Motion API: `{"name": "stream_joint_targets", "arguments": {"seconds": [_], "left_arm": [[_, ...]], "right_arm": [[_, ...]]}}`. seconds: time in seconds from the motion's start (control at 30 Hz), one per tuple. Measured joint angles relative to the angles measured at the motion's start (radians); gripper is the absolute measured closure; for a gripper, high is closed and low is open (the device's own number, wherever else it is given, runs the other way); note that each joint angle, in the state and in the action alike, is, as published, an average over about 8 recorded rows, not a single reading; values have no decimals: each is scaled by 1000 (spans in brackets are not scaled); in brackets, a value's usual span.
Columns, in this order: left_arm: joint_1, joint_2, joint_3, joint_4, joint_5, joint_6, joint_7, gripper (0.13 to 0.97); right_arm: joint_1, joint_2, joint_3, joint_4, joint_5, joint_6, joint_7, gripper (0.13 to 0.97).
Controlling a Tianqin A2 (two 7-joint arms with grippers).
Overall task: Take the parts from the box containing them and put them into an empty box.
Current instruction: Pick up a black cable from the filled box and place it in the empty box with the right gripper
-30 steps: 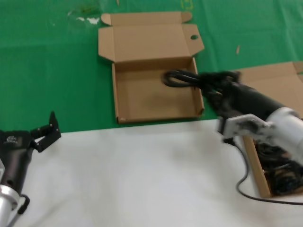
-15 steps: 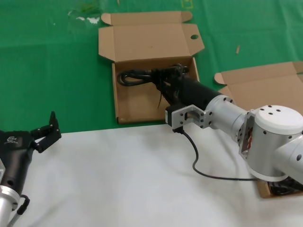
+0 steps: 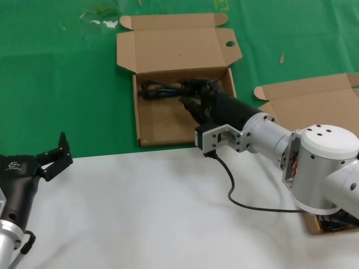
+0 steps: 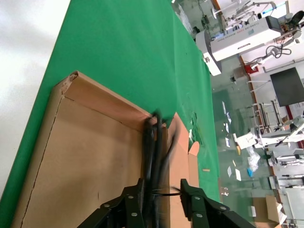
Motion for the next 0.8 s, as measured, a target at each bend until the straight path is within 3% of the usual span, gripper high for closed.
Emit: {"name": "stream_joint_targets", "arguments": {"seconds": [0.17, 0.47, 0.73, 0.8], "left_arm": [[0, 0, 0, 0, 0, 0, 0, 132], [0, 0, 0, 0, 0, 0, 0, 132], [0, 0, 0, 0, 0, 0, 0, 132], [0, 0, 0, 0, 0, 0, 0, 132]], "right_arm": [[0, 0, 0, 0, 0, 0, 0, 780], [0, 0, 0, 0, 0, 0, 0, 643], [0, 0, 0, 0, 0, 0, 0, 444], [0, 0, 0, 0, 0, 0, 0, 444]]}}
